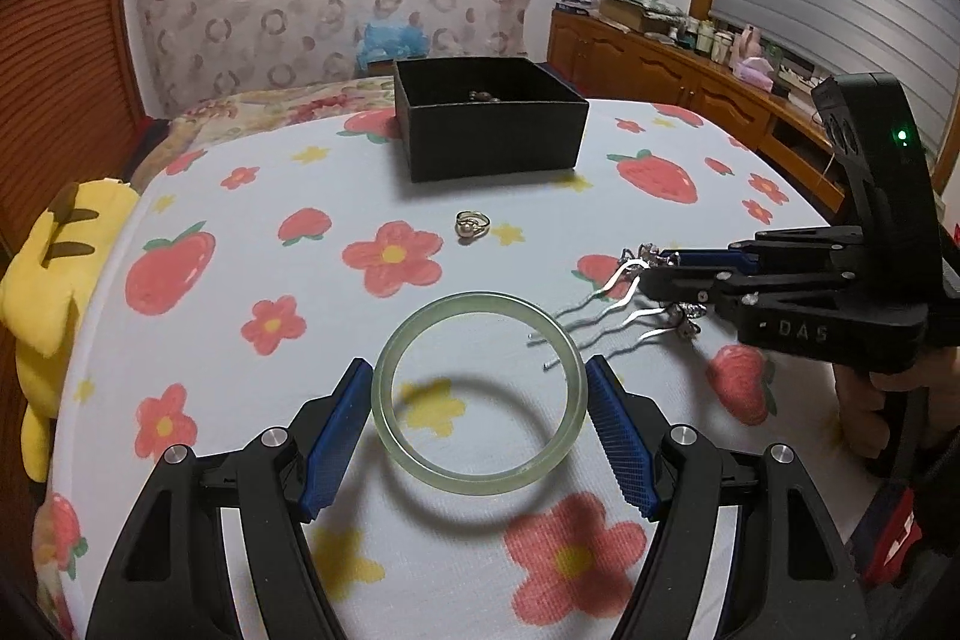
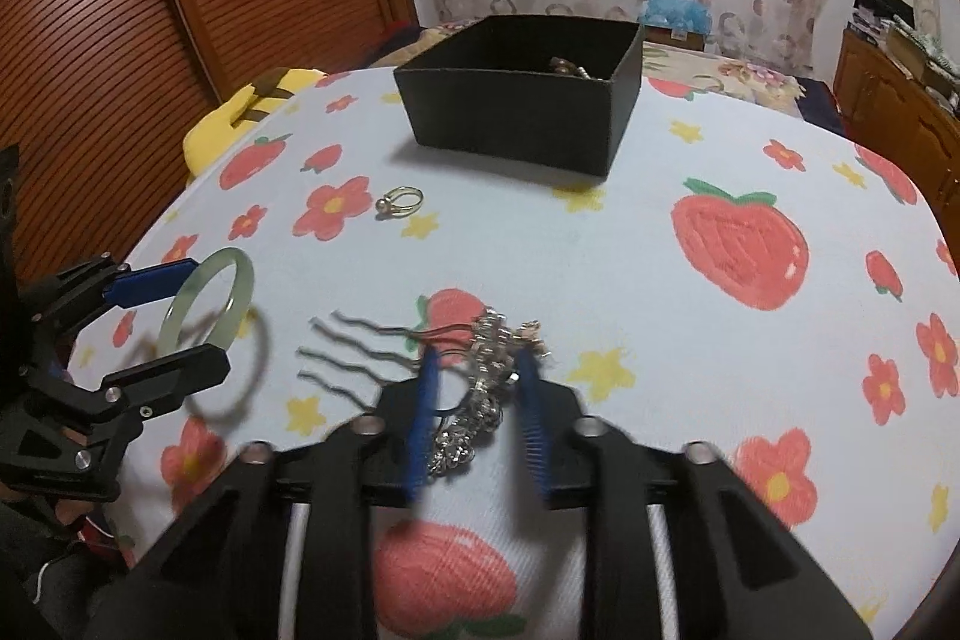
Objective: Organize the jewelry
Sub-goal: 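Grasp the jade bangle with the left gripper while the right gripper grasps the silver hair pins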
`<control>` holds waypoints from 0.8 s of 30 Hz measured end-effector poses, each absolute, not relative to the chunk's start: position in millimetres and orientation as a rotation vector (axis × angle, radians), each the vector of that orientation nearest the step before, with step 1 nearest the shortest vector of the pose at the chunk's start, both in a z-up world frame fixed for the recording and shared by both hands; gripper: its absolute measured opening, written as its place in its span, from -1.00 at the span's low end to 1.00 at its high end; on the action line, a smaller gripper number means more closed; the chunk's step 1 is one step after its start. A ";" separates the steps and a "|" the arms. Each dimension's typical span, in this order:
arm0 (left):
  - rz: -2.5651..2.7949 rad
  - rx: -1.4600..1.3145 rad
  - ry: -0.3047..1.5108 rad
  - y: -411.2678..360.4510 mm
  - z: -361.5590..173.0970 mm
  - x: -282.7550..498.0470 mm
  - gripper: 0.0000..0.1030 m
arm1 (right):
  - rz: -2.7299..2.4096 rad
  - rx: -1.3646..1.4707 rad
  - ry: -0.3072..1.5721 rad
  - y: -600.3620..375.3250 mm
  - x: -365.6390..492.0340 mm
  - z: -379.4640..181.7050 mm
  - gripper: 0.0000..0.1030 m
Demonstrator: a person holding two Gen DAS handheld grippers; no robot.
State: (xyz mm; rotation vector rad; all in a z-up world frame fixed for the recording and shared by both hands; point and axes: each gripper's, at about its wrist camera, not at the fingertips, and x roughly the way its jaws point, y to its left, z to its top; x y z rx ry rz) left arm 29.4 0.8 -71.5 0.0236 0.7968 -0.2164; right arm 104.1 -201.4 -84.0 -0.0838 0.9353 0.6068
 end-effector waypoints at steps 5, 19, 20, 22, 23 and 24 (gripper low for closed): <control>-0.216 0.023 0.794 1.1 -71.6 29.3 0.34 | 0.619 -0.077 0.915 -207.5 98.8 -78.3 -0.65; -0.197 0.004 0.767 5.0 -63.1 35.8 0.34 | 0.693 -0.105 0.788 -205.8 90.0 -40.9 -0.78; -0.199 0.008 0.768 5.1 -63.1 35.8 0.34 | 0.704 -0.104 0.783 -204.9 90.4 -39.2 -0.79; -0.205 0.022 0.765 3.5 -61.4 37.6 0.34 | 0.713 -0.116 0.770 -202.6 91.6 -34.8 -0.79; -0.207 0.028 0.765 3.4 -60.6 37.9 0.34 | 0.717 -0.123 0.765 -201.3 92.5 -32.5 -0.79; -0.209 0.030 0.764 2.6 -59.4 39.4 0.34 | 0.719 -0.127 0.762 -200.6 93.1 -31.5 -0.79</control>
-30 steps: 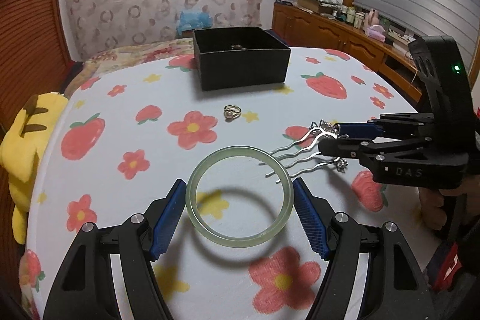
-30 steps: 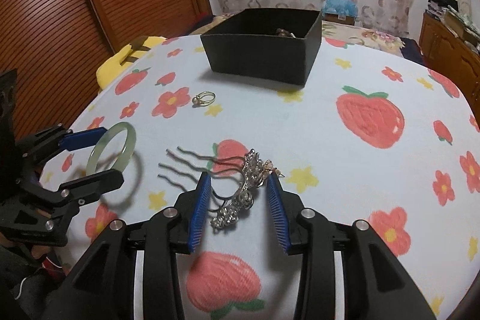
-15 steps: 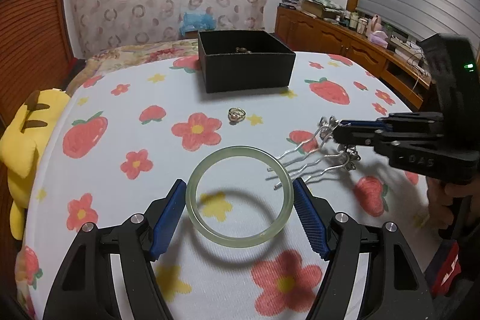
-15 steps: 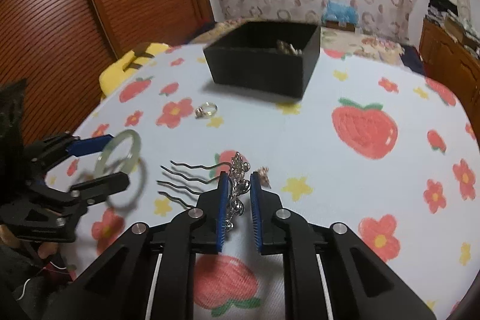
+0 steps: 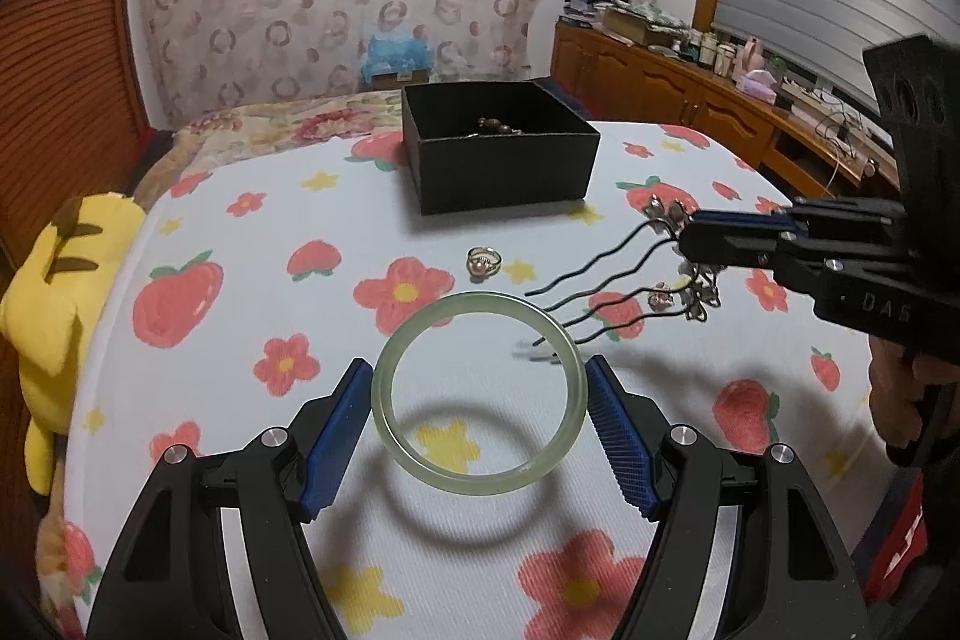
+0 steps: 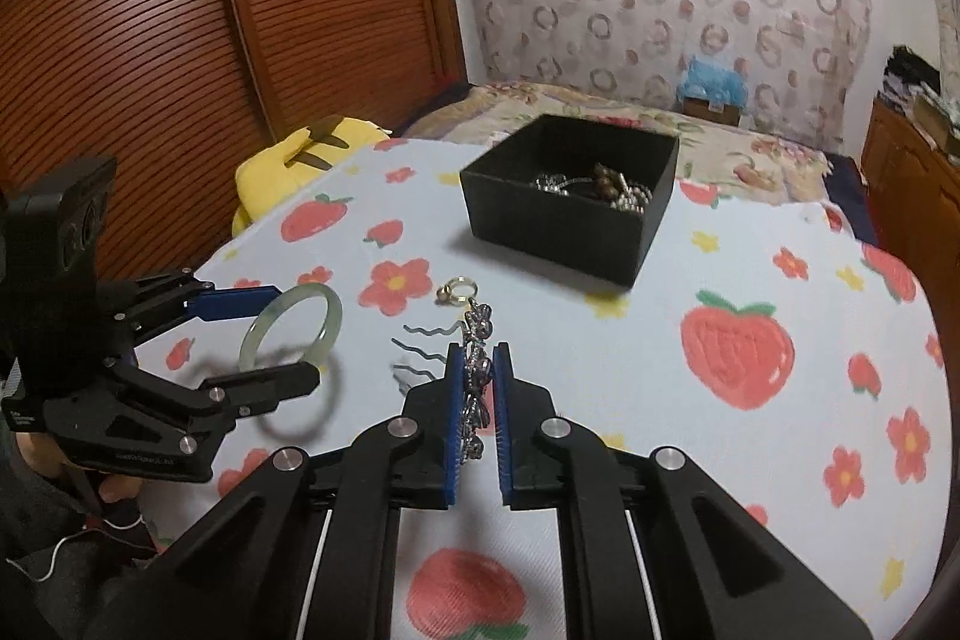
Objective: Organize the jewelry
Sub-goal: 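Grasp the jade bangle with the left gripper while the right gripper grasps the silver hair pins, then carry the bangle and hair pins into the black box and open both grippers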
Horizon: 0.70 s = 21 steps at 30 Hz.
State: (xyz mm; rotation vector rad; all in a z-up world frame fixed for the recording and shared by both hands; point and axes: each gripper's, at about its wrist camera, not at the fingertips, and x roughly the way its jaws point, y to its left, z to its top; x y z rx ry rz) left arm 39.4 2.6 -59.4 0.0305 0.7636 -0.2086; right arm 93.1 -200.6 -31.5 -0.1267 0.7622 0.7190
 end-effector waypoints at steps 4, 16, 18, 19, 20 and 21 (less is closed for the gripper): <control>-0.216 0.024 0.755 2.1 -53.5 48.4 0.34 | 0.719 -0.152 0.744 -202.4 100.4 -21.8 -0.79; -0.218 0.006 0.733 1.3 -37.3 95.1 0.34 | 0.697 -0.141 0.670 -223.0 146.9 9.8 -0.79; -0.216 0.006 0.728 1.8 -33.9 104.4 0.34 | 0.697 -0.129 0.663 -225.0 159.0 13.1 -0.79; -0.214 0.005 0.723 1.4 -31.4 109.9 0.34 | 0.697 -0.124 0.659 -225.2 164.9 14.7 -0.79; -0.213 0.003 0.721 1.8 -30.3 112.8 0.34 | 0.695 -0.119 0.655 -224.5 172.5 16.9 -0.79; -0.212 0.002 0.719 2.0 -28.6 116.5 0.34 | 0.694 -0.117 0.653 -224.3 177.0 17.8 -0.79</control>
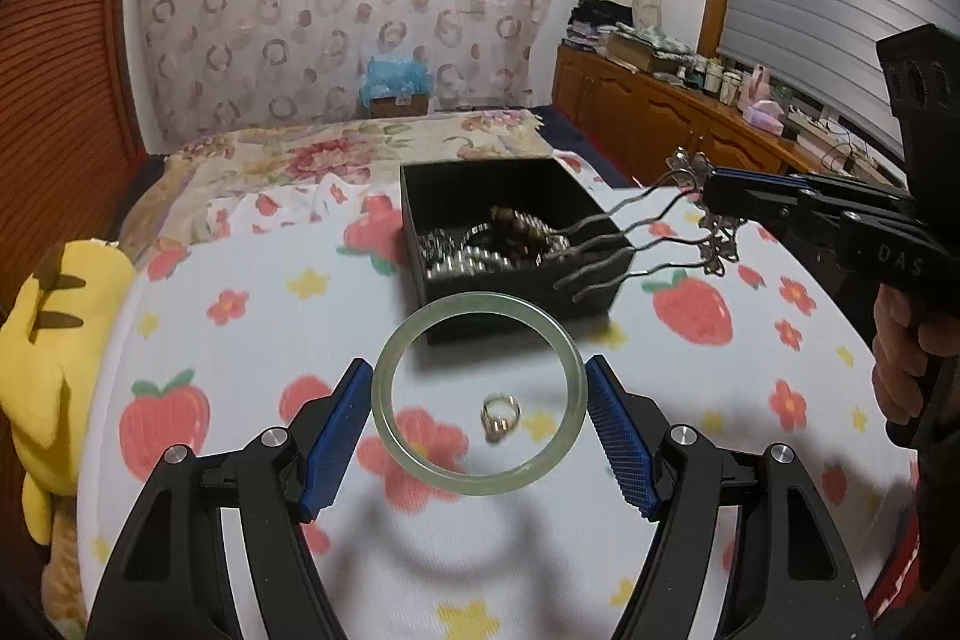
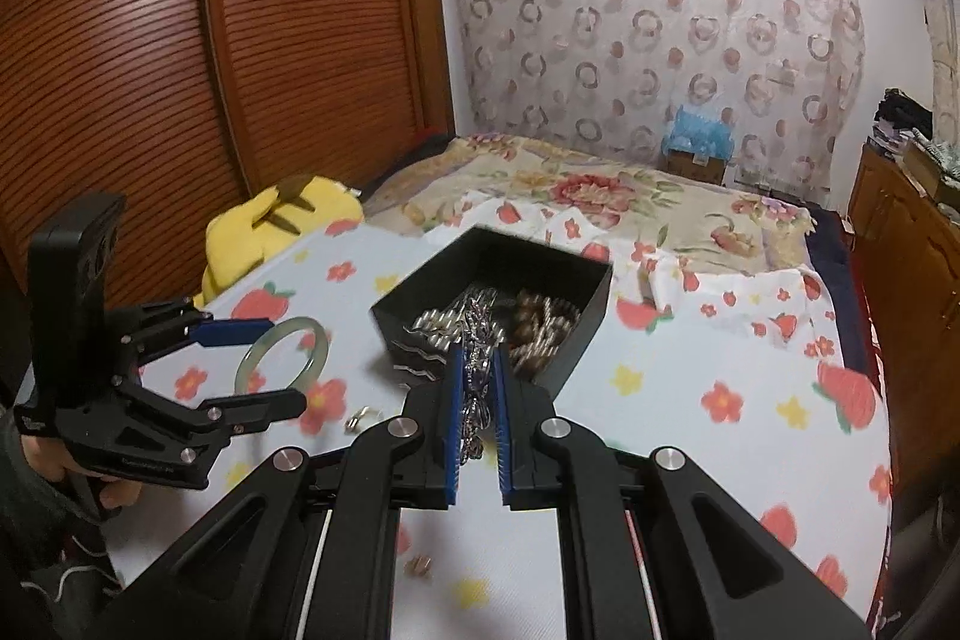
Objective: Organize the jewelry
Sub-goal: 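Carry the bangle and hair pins into the black box and open both grippers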
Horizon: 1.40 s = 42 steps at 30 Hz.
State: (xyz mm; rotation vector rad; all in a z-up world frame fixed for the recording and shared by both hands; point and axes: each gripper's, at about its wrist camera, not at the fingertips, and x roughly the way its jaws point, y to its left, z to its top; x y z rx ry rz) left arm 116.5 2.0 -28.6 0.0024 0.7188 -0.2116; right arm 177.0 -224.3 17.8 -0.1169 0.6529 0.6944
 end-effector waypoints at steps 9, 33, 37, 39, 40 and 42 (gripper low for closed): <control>-0.205 0.016 0.693 0.9 -11.7 148.6 0.34 | 0.694 -0.064 0.667 -215.7 233.3 13.7 -0.79; -0.226 0.053 0.715 -12.1 -19.5 232.2 0.34 | 0.685 -0.069 0.793 -216.8 259.5 -26.5 -0.74; -0.224 0.059 0.728 -13.6 -25.7 243.9 0.34 | 0.659 -0.080 0.796 -224.4 253.9 -29.8 -0.74; -0.221 0.062 0.740 -17.3 -30.0 249.8 0.34 | 0.645 -0.089 0.793 -227.8 250.9 -29.2 -0.74; -0.222 0.062 0.744 -18.2 -31.8 251.6 0.34 | 0.640 -0.091 0.792 -230.9 249.0 -28.9 -0.74; -0.224 0.064 0.749 -20.7 -34.8 254.6 0.34 | 0.629 -0.096 0.792 -235.7 245.5 -27.9 -0.74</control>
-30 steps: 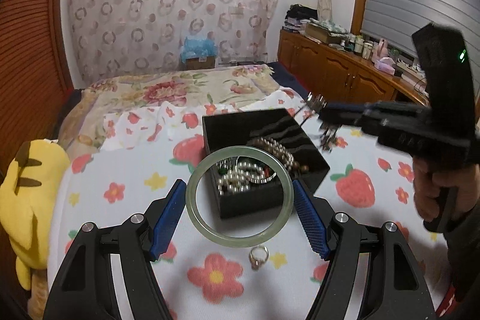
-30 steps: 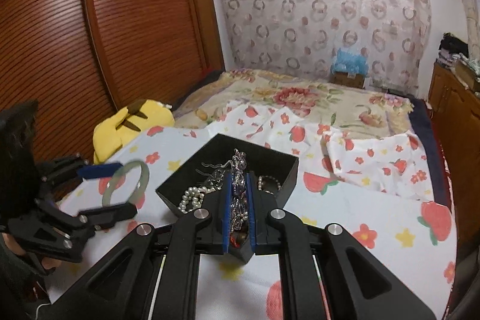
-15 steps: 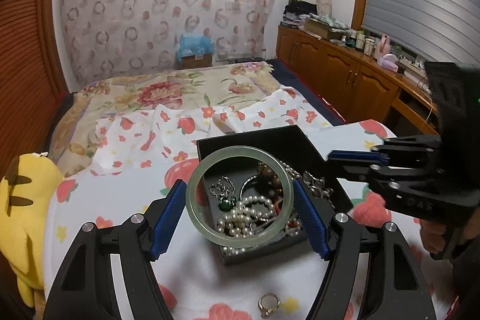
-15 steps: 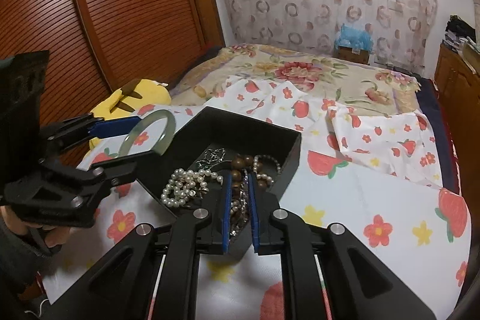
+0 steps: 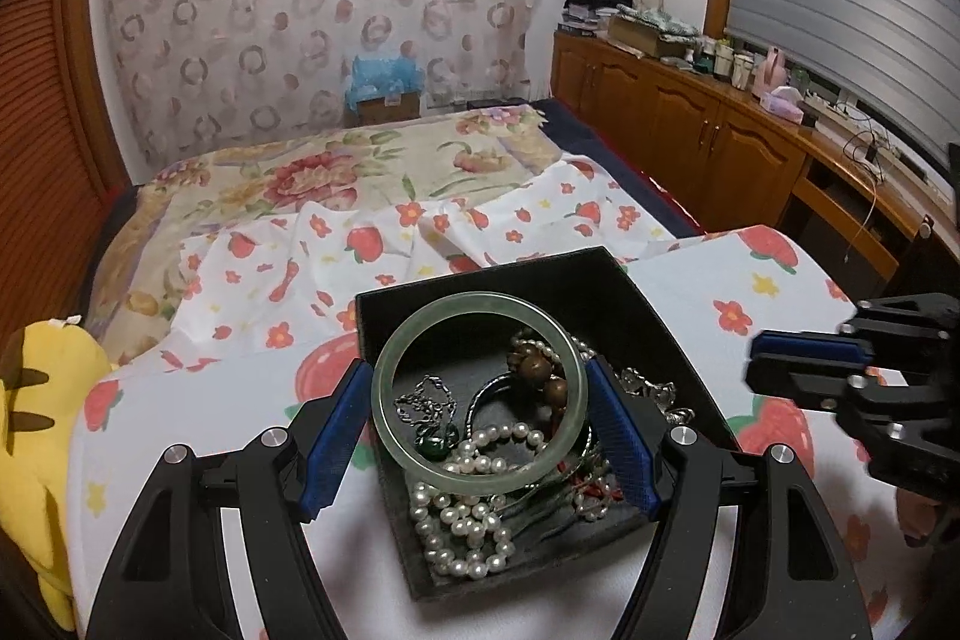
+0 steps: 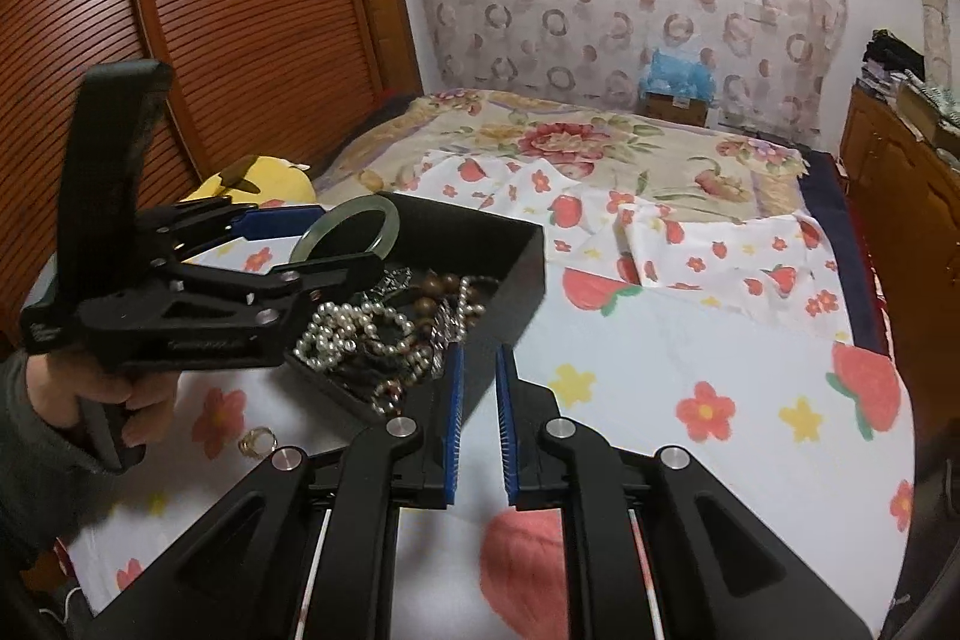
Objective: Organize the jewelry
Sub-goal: 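Carry the bangle and hair pins into the black box and open both grippers, then lower the left gripper onto the gold ring and grasp it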
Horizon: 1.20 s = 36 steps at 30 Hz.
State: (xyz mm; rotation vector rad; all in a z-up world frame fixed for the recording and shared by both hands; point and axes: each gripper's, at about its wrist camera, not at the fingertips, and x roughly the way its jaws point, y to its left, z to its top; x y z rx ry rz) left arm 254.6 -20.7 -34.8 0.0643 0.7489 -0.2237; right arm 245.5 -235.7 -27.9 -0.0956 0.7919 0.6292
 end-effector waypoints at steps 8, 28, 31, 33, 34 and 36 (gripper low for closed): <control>-0.220 0.054 0.736 -26.7 -36.2 254.4 0.50 | 0.605 -0.097 0.786 -250.9 226.7 -27.7 -0.72; -0.228 0.124 0.717 -3.0 -39.3 165.4 0.72 | 0.697 -0.171 0.856 -227.2 138.3 -60.0 -0.37; -0.217 0.135 0.745 0.1 -49.2 163.1 0.72 | 0.707 -0.198 0.867 -222.9 129.6 -66.4 -0.37; -0.209 0.146 0.773 2.9 -57.2 161.5 0.72 | 0.714 -0.208 0.878 -220.6 125.7 -69.9 -0.37; -0.207 0.151 0.779 4.1 -59.4 160.0 0.72 | 0.719 -0.215 0.884 -218.9 123.2 -72.1 -0.37; -0.209 0.154 0.790 5.2 -62.5 157.2 0.72 | 0.727 -0.240 0.891 -214.8 119.0 -75.8 -0.37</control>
